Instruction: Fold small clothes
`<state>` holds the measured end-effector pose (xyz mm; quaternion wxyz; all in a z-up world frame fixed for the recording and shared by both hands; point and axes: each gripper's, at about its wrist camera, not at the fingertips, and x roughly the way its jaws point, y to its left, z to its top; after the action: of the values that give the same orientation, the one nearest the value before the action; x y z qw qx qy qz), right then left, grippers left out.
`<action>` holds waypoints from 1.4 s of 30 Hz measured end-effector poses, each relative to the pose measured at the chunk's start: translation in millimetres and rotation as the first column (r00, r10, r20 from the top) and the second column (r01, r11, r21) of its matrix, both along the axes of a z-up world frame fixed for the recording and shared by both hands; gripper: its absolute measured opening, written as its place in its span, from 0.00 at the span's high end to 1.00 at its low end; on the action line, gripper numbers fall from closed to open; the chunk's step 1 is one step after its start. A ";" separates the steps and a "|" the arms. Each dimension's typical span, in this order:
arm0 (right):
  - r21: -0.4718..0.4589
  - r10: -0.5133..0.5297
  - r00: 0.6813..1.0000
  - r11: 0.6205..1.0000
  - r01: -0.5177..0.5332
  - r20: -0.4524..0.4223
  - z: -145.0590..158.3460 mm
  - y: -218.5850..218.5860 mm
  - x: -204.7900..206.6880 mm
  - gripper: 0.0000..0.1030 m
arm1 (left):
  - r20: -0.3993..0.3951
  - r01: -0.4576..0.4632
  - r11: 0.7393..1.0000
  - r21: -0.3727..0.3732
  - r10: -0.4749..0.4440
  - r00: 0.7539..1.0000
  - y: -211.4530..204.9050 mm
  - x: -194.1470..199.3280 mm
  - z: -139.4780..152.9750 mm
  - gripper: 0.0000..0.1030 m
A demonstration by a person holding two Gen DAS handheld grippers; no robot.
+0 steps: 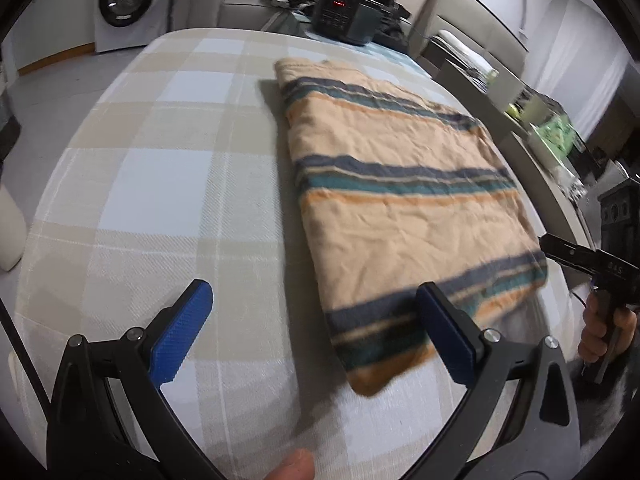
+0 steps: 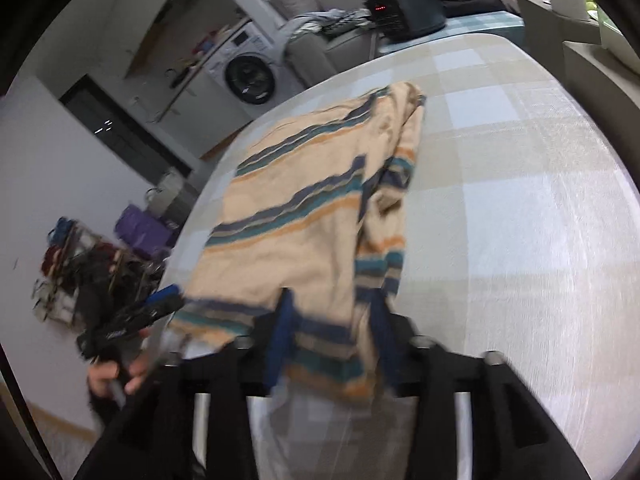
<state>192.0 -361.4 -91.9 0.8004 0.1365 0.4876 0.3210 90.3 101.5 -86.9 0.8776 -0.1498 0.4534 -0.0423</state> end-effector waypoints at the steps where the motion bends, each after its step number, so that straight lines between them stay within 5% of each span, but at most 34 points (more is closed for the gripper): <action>1: 0.012 0.019 1.000 1.000 -0.019 -0.005 -1.9 1.2 -6.3 0.56 | 0.001 0.004 1.000 -0.004 -0.004 1.000 0.2 -1.9 0.3 0.02; 6: -0.028 0.043 0.998 0.999 -0.042 0.050 -5.7 9.3 -23.1 0.62 | 0.005 -0.036 0.998 -0.050 0.037 0.999 11.2 -6.0 3.5 0.02; 8: -0.071 0.060 0.995 0.996 -0.055 0.076 -6.0 17.1 -20.5 0.93 | 0.001 -0.068 0.995 -0.066 0.068 0.998 17.9 -7.3 3.7 0.02; 12: -0.099 0.106 0.988 0.991 -0.095 0.114 5.0 19.0 -18.5 0.96 | 0.003 -0.103 0.992 -0.079 0.103 0.995 27.4 -9.8 7.4 0.02; 15: -0.064 0.051 0.994 0.997 -0.045 0.101 13.8 -4.7 -12.3 0.97 | 0.021 -0.104 0.992 -0.069 0.106 0.994 28.0 -11.7 13.2 0.02; 20: -0.169 -0.001 0.998 0.986 0.011 0.057 -13.4 -8.4 1.2 0.96 | 0.012 -0.060 0.997 -0.051 0.061 0.998 13.4 -7.1 10.3 0.02; 26: -0.242 0.016 0.996 0.970 0.004 0.084 -8.6 -5.3 -4.3 0.89 | 0.046 0.073 0.997 -0.007 -0.073 0.996 -38.1 -1.1 15.6 0.02; 29: -0.240 -0.012 0.993 0.970 0.039 0.114 -2.0 -12.1 -8.9 0.77 | 0.020 0.141 0.989 0.055 -0.142 0.990 -64.5 0.2 4.0 0.02; 35: -0.194 -0.029 0.993 0.980 0.052 0.118 -3.8 -6.5 -0.6 0.70 | -0.012 0.177 0.964 0.200 -0.178 0.984 -85.1 -2.5 -16.3 0.01; 42: -0.200 -0.032 0.988 0.978 0.061 0.148 2.1 -7.7 -3.1 0.70 | 0.030 0.144 0.989 0.037 -0.145 0.989 -62.7 0.9 -1.7 0.01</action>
<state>188.9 -369.1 -89.8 0.8506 0.0415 0.4555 0.2594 91.2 38.8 -88.6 0.8820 -0.1007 0.4493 -0.1002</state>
